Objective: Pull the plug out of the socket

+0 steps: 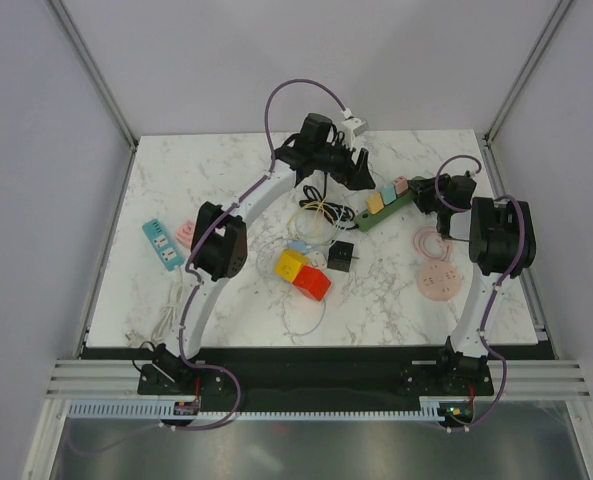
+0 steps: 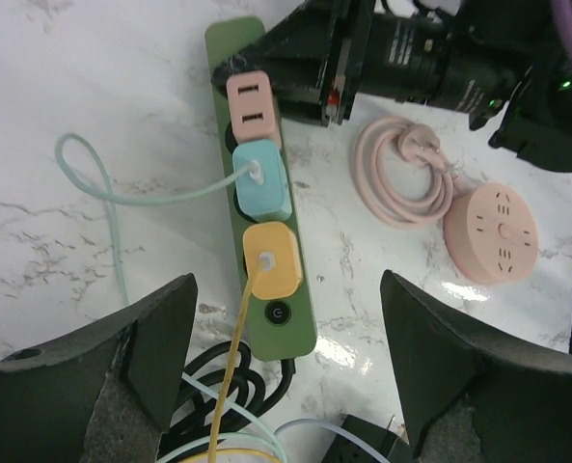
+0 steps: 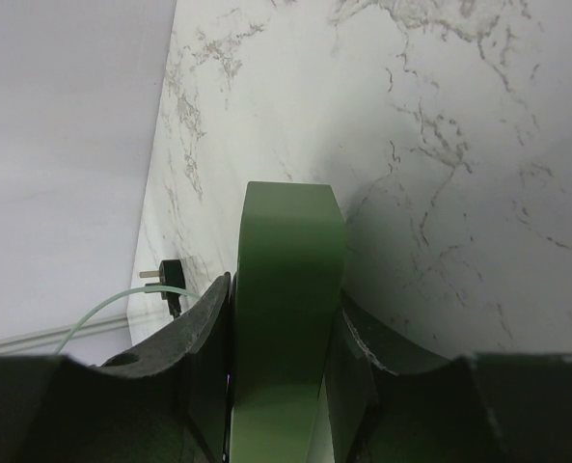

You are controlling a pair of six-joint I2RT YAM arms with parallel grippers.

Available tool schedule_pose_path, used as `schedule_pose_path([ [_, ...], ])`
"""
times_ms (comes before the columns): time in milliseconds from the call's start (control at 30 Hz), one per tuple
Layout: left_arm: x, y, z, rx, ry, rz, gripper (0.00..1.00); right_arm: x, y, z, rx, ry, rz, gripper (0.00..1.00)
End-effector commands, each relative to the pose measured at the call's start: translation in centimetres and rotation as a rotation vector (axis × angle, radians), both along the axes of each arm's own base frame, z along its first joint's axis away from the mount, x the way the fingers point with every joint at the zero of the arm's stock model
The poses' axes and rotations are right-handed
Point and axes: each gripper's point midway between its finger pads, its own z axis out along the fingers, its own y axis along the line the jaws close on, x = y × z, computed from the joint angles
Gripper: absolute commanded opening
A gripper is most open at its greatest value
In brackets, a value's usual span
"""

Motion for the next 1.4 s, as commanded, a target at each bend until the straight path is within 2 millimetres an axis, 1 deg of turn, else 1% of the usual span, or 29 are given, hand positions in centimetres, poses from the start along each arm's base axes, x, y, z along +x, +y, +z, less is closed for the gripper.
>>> schedule_pose_path([
  [0, -0.2, -0.5, -1.0, 0.021, -0.006, -0.033, 0.83, 0.5, -0.7, -0.5, -0.105, -0.032, 0.03, 0.0],
  [33, -0.2, -0.7, -1.9, 0.032, 0.004, -0.039, 0.82, 0.5, -0.7, -0.5, -0.102, -0.034, 0.032, 0.0],
  [67, -0.3, -1.0, -2.3, 0.036, 0.008, -0.046, 0.82, 0.5, -0.7, -0.5, -0.103, -0.035, 0.032, 0.0],
  [133, -0.4, -1.2, -2.7, 0.04, 0.008, -0.047, 0.82, 0.5, -0.7, -0.5, -0.103, -0.035, 0.032, 0.0],
  [167, -0.4, -1.5, -3.2, 0.048, 0.01, -0.044, 0.82, 0.5, -0.7, -0.4, -0.101, -0.037, 0.033, 0.0],
  [233, -0.2, -1.9, -3.4, 0.052, -0.003, -0.033, 0.82, 0.5, -0.6, -0.5, -0.097, -0.038, 0.034, 0.0],
  [267, -0.2, -2.2, -3.8, 0.053, -0.005, -0.032, 0.82, 0.5, -0.5, -0.4, -0.092, -0.041, 0.038, 0.0],
  [333, -0.3, -2.7, -4.1, 0.048, -0.003, -0.036, 0.81, 0.6, -0.4, -0.3, -0.087, -0.047, 0.039, 0.0],
  [367, -0.5, -3.1, -4.7, 0.05, 0.003, -0.043, 0.78, 0.5, -0.4, -0.3, -0.087, -0.047, 0.039, 0.0],
  [433, -0.7, -3.5, -4.8, 0.047, 0.007, -0.043, 0.73, 0.5, -0.5, -0.3, -0.087, -0.047, 0.037, 0.0],
  [500, -0.7, -3.6, -5.0, 0.044, 0.014, -0.041, 0.71, 0.6, -0.5, -0.2, -0.086, -0.05, 0.038, 0.0],
  [533, -0.6, -3.7, -5.1, 0.044, 0.014, -0.037, 0.67, 0.6, -0.4, -0.2, -0.084, -0.049, 0.039, 0.0],
  [567, -0.7, -3.7, -5.1, 0.043, 0.017, -0.037, 0.66, 0.6, -0.4, -0.2, -0.083, -0.048, 0.037, 0.0],
  [633, -0.9, -3.9, -5.2, 0.042, 0.022, -0.045, 0.64, 0.6, -0.4, -0.2, -0.081, -0.051, 0.038, 0.0],
  [800, -1.2, -4.4, -5.7, 0.052, 0.025, -0.041, 0.63, 0.7, -0.3, -0.1, -0.08, -0.053, 0.039, 0.0],
  [867, -1.3, -4.5, -5.9, 0.052, 0.032, -0.042, 0.54, 0.7, -0.4, -0.1, -0.079, -0.052, 0.037, 0.0],
  [933, -1.3, -4.5, -6.0, 0.053, 0.034, -0.044, 0.5, 0.7, -0.4, -0.2, -0.079, -0.05, 0.037, 0.0],
  [1000, -1.4, -4.5, -6.2, 0.058, 0.033, -0.043, 0.5, 0.7, -0.3, 0.0, -0.078, -0.053, 0.038, 0.0],
  [1067, -1.5, -4.6, -6.6, 0.071, 0.036, -0.043, 0.53, 0.7, -0.4, 0.0, -0.077, -0.054, 0.035, 0.0],
  [1133, -1.8, -4.8, -6.5, 0.072, 0.034, -0.051, 0.57, 0.7, -0.4, 0.1, -0.077, -0.056, 0.035, 0.0],
  [1200, -1.8, -4.9, -6.9, 0.081, 0.036, -0.05, 0.59, 0.7, -0.2, 0.1, -0.072, -0.057, 0.038, 0.0],
  [1267, -1.9, -5.1, -7.3, 0.084, 0.042, -0.051, 0.57, 0.8, -0.2, 0.2, -0.073, -0.06, 0.038, 0.0],
  [1333, -1.8, -5.2, -7.2, 0.081, 0.041, -0.048, 0.52, 0.8, -0.2, 0.2, -0.074, -0.06, 0.04, 0.0],
  [1367, -1.9, -5.3, -7.2, 0.081, 0.043, -0.049, 0.48, 0.8, -0.2, 0.3, -0.073, -0.061, 0.038, 0.0],
])
